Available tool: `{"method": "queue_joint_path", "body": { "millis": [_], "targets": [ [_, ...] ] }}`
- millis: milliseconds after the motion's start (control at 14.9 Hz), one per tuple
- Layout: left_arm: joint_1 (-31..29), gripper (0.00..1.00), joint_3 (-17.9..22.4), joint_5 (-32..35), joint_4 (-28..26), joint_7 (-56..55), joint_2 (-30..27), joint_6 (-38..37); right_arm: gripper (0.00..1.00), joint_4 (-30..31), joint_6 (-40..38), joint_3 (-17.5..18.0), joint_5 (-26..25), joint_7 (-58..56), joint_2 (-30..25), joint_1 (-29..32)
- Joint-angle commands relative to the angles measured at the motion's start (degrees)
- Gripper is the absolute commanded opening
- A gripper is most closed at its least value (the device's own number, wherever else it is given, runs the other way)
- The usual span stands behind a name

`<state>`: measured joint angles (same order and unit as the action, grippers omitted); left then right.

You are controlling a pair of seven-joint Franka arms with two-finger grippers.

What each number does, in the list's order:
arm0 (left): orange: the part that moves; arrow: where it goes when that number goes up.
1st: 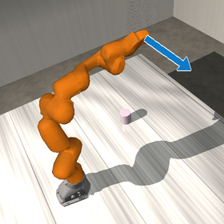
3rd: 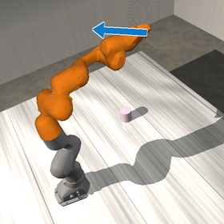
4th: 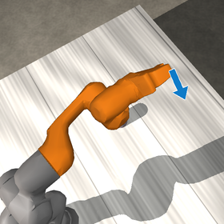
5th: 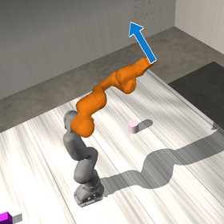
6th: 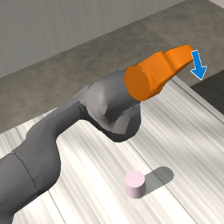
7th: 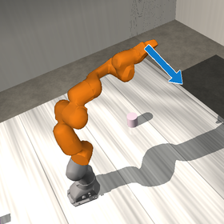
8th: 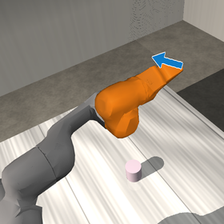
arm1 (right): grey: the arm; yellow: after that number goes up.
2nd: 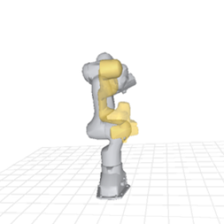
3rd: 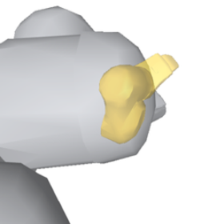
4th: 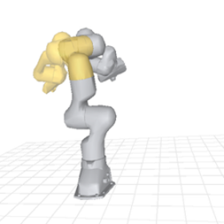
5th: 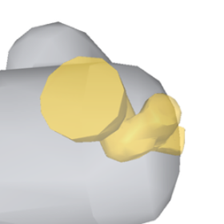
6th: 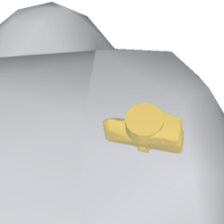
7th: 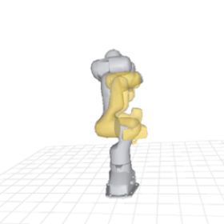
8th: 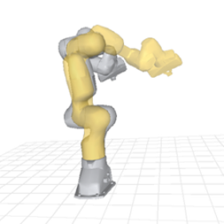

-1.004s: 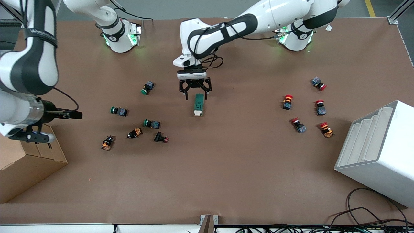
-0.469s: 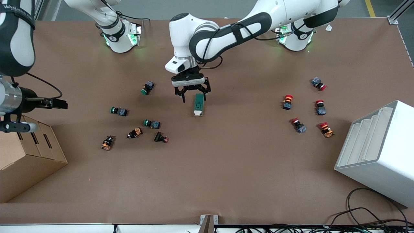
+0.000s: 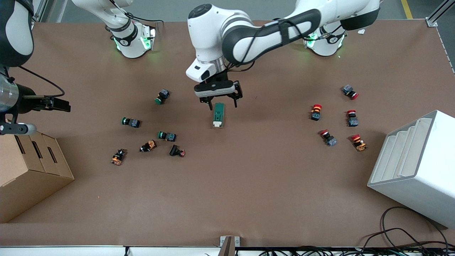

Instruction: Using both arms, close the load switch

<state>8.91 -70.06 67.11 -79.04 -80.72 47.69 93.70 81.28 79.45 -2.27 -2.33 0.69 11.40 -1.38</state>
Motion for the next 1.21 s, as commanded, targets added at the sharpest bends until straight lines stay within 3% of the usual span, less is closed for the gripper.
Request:
{"method": "queue_joint_path", "body": {
  "millis": [0,1138],
  "targets": [
    [-2.2,1.0,-3.0,-2.0,1.3,2.9,0.0,-2.1,1.0,3.0,0.4,2.7,-1.2,0.9,-3.1,2.6],
    [-2.8,1.0,-3.1,-10.1,10.7,10.9,-1.4,-8.1,1.0,-3.6,0.1,2.4,-1.2,0.5,-2.5,2.8]
  ]
}}
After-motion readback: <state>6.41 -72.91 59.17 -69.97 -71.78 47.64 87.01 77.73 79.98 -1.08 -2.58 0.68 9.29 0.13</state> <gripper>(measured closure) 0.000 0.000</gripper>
